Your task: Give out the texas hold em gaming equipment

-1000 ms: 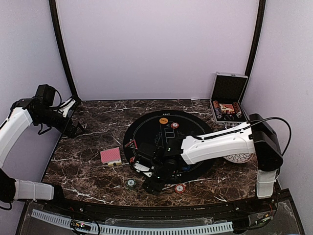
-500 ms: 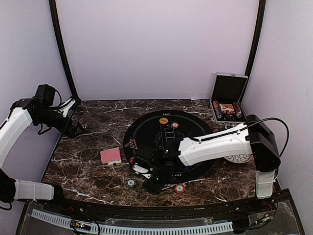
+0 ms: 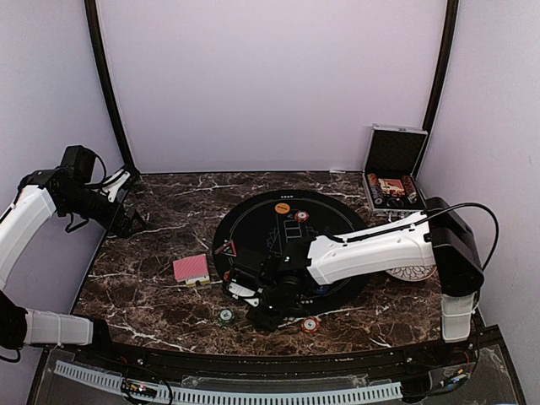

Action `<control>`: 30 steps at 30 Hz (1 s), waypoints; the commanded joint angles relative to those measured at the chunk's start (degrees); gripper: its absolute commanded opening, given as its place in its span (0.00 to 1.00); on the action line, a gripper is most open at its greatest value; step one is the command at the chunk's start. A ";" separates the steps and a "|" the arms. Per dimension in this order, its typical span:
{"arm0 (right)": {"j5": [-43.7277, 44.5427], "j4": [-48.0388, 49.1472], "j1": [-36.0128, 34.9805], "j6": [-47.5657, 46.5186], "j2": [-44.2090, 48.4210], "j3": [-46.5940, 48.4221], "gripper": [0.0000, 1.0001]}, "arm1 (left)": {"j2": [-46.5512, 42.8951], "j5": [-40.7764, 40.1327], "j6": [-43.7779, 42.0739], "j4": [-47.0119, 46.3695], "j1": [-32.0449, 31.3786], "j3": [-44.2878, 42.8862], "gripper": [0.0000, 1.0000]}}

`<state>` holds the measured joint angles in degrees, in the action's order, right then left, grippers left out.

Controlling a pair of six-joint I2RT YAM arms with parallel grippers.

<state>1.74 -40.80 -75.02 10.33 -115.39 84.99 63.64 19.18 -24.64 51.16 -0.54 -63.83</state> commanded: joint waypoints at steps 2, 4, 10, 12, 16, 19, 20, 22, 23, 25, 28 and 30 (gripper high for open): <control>0.83 -1.76 -1.22 0.23 2.92 3.05 0.32 | -1.32 0.40 -0.22 1.56 -0.06 -0.69 0.99; 0.91 -2.35 -1.26 0.27 3.42 3.38 0.31 | -1.32 0.23 -0.23 1.62 -0.08 -0.76 0.99; 3.78 -4.30 -1.13 -0.05 4.39 5.28 0.30 | -1.32 -0.01 -0.36 1.77 -0.08 -0.85 0.99; 5.46 -5.04 -0.47 -0.31 4.24 6.44 0.30 | -1.32 0.15 -0.32 1.82 -0.08 -0.92 0.99; 7.39 -6.47 3.06 -0.68 2.88 10.37 0.29 | -1.32 0.04 -0.34 1.96 -0.08 -1.22 0.99; 8.91 -6.84 6.76 -1.01 1.22 14.07 0.28 | -1.23 0.08 -0.32 1.97 -0.04 -1.44 0.99; 9.24 -6.88 8.16 -1.14 0.48 15.63 0.27 | -1.23 0.08 -0.25 1.95 -0.07 -1.46 0.99; 10.39 -7.09 11.39 -1.28 -1.67 18.93 0.26 | -1.16 0.12 -0.09 1.93 -0.07 -1.53 0.99; 10.69 -6.98 13.01 -1.21 -2.61 20.46 0.25 | -1.15 0.19 -0.07 1.93 -0.08 -1.59 0.99; 10.82 -6.40 16.04 -1.19 -4.52 23.41 0.25 | -1.03 0.36 0.02 1.90 -0.08 -1.63 0.99; 11.20 -5.28 20.20 -1.08 -7.95 27.98 0.25 | -0.69 0.56 0.16 1.74 -0.08 -1.81 0.99; 11.11 -4.93 22.55 -0.90 -10.57 30.96 0.25 | -0.44 0.73 0.28 1.62 -0.08 -1.89 0.99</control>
<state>11.25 -47.09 -56.40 9.45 -121.49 110.52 63.64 19.11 -24.62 51.18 -0.54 -63.83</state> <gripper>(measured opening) 0.391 0.987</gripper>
